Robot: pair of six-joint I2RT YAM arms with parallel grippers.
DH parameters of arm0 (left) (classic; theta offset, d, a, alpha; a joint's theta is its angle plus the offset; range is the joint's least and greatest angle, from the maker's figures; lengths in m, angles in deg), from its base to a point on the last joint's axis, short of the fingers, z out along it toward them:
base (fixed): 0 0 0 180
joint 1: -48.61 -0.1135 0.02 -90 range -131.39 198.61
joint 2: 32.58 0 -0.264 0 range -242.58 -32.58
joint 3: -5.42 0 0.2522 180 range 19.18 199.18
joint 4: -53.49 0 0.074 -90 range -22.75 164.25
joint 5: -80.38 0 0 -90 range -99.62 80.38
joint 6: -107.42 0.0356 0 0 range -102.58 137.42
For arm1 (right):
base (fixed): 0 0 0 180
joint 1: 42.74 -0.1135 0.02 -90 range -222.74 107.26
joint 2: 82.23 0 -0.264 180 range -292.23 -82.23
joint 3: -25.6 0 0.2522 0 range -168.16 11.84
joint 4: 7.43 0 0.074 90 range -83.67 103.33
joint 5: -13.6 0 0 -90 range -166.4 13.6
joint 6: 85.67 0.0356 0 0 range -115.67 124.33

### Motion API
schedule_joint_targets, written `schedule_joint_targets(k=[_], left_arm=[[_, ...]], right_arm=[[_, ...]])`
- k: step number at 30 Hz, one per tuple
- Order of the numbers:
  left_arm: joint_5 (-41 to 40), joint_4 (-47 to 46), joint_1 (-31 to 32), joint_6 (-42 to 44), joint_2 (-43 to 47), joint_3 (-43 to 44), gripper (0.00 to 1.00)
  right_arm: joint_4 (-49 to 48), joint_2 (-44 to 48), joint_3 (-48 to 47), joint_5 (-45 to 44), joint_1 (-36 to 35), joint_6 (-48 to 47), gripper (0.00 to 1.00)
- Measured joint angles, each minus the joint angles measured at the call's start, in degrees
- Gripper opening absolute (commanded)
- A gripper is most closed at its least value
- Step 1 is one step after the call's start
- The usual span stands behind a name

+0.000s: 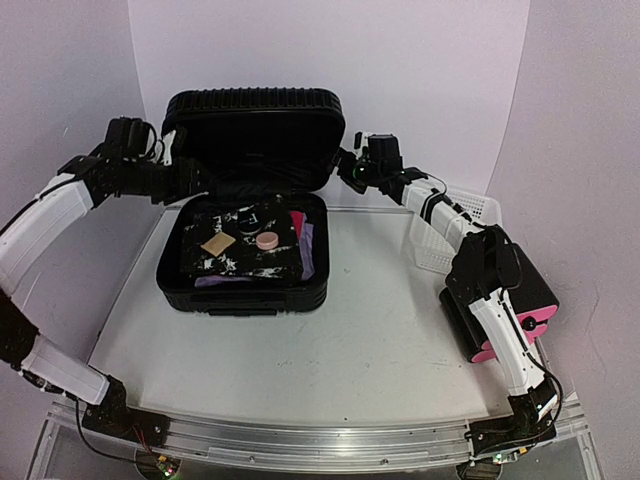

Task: Open, take out, and arrange the luggage

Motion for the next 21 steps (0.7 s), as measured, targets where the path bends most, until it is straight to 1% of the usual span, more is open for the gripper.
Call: schedule_joint_targets(k=[5, 9, 11, 16, 21], left_arm=[[-1.3, -3.7, 0.0, 0.2, -12.4, 17.1, 0.56], [-3.6, -3.8, -0.1, 0.4, -21.2, 30.8, 0.59], [-5.0, -3.7, -0.2, 0.9, -24.6, 36.0, 0.59], [-7.2, -3.7, -1.4, 2.2, -33.3, 48.6, 0.58], [-7.8, -3.8, -3.7, 3.0, -41.9, 59.9, 0.61]], right_arm=[[0.7, 0.1, 0.0, -0.2, -0.2, -0.3, 0.98], [2.1, 1.2, 0.9, -0.3, -0.5, -1.5, 0.98], [3.3, 2.7, 2.4, -0.4, -0.7, -2.2, 0.98], [9.1, 9.8, 9.4, -0.7, -1.3, -4.7, 0.98], [18.8, 21.8, 20.7, -0.5, -2.1, -8.4, 0.98]])
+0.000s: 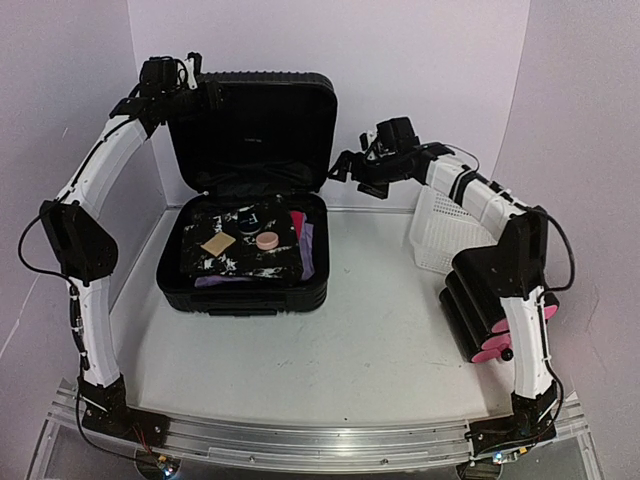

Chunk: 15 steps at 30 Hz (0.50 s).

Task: Open, take out, and arrange the luggage

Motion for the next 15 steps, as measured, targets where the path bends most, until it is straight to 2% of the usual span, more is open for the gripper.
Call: schedule_joint_targets(k=[3, 8, 15], left_arm=[[-0.3, 0.0, -1.3, 0.5, -3.6, 4.1, 0.67], [0.6, 0.3, -3.0, 1.3, -4.6, 4.1, 0.84], [6.8, 0.0, -3.6, 0.3, 0.2, -3.9, 0.91]], right_arm=[[5.2, 8.5, 8.4, 0.2, -0.7, -3.4, 0.98], [12.7, 24.7, 26.0, -1.1, -1.8, -10.2, 0.98], [22.5, 39.3, 44.0, -6.4, -2.1, -17.1, 0.98]])
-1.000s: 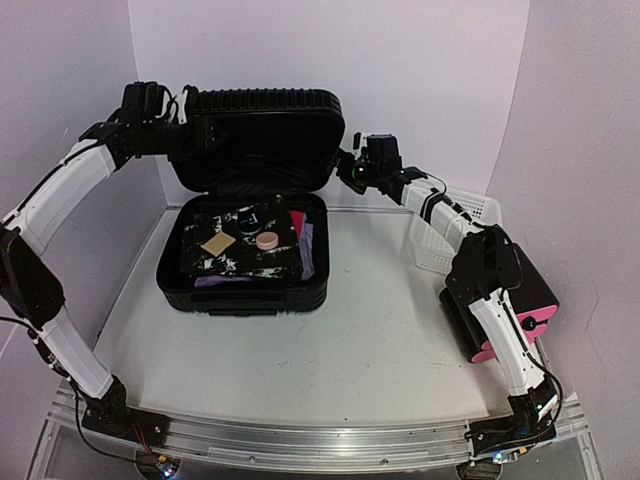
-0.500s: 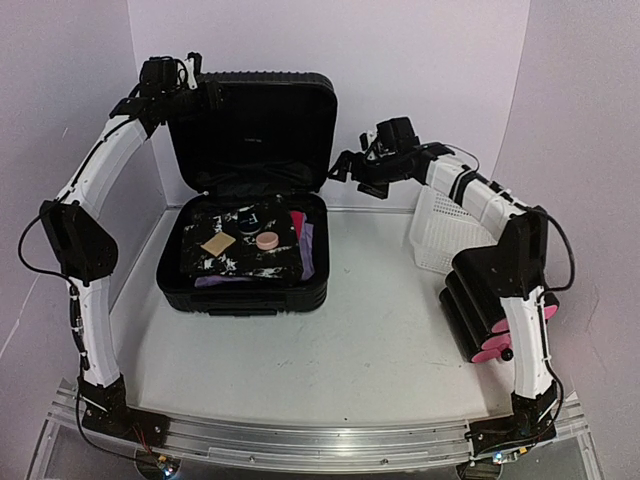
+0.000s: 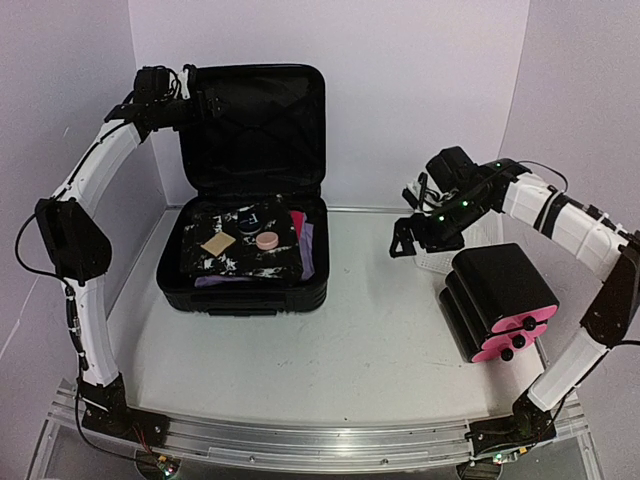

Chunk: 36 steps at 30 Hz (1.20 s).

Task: Open, take out, and arrange the luggage

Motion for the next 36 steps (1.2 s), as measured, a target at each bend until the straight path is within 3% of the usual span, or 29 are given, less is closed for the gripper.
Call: schedule_joint_targets(k=[8, 15, 20, 22, 27, 36], left_arm=[[10.4, -0.2, 0.1, -2.7, 12.0, -14.6, 0.95], [17.0, -1.2, 0.2, -5.5, 28.0, -36.6, 0.98], [19.3, -1.6, 1.7, -6.3, 36.4, -52.3, 0.99], [20.2, -1.6, 2.5, -6.5, 38.5, -57.4, 0.99], [21.5, -1.1, 3.5, -7.1, 43.1, -67.2, 0.99], [22.3, -4.0, 7.1, -9.6, 51.2, -75.2, 0.99]], right_arm=[[9.3, 10.0, 6.1, -9.5, 0.0, -1.3, 0.98], [18.0, 14.9, 6.1, -21.3, 0.3, -1.4, 0.98], [21.8, 15.4, 6.0, -25.9, 7.8, -1.3, 0.98], [22.1, 15.3, 5.9, -25.0, 15.0, -1.4, 0.98], [21.4, 12.9, 3.2, -13.0, 34.6, -0.7, 0.98], [17.2, 6.1, 2.9, 7.8, 49.1, 2.6, 0.98]])
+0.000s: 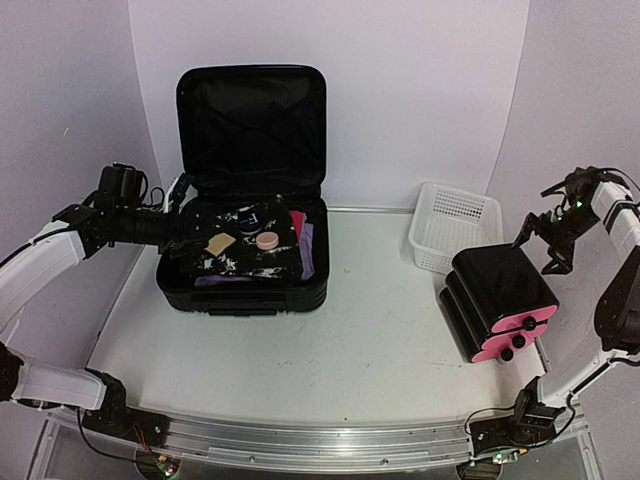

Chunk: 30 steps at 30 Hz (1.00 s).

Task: Open, take out, and arrange the luggage

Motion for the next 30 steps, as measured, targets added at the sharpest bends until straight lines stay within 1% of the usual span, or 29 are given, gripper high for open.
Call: schedule_joint_targets(k=[2, 4, 10, 13, 19, 23, 26, 30], left_arm=[[0.2, -0.2, 0.3, -0.2, 0.9, -1.5, 1.0], [0.2, -0.6, 0.3, -0.6, 1.3, -2.7, 1.0], [0.2, -2.2, 2.4, -1.9, 1.1, -3.8, 0.99], [0.2, -3.2, 4.4, -2.2, 0.2, -3.8, 0.99], [-0.3, -5.0, 7.2, -3.1, -2.2, -3.7, 0.99], [-1.4, -6.0, 10.6, -3.5, -5.6, -3.3, 0.99], [-1.9, -7.4, 14.6, -4.1, -9.2, -2.0, 0.99], [-2.6, -9.6, 19.6, -5.2, -14.7, 1.0, 0.98]], right_arm=[[-0.6, -0.1, 1.1, 2.5, 2.1, 0.3, 0.98], [-0.9, -0.1, 1.9, 3.1, 3.3, 0.5, 0.98], [-2.4, -0.2, 3.4, 2.7, 3.7, 0.7, 0.98], [-5.3, 0.2, 5.5, 2.2, 3.9, 0.8, 0.98], [-11.7, 3.4, 12.9, 2.0, 4.2, 1.5, 0.98], [-13.4, 6.7, 17.1, 3.8, 3.4, 3.5, 0.97], [-15.0, 10.1, 21.0, 5.6, 2.3, 6.2, 0.95], [-19.1, 14.8, 26.7, 7.7, -0.7, 12.0, 0.95]])
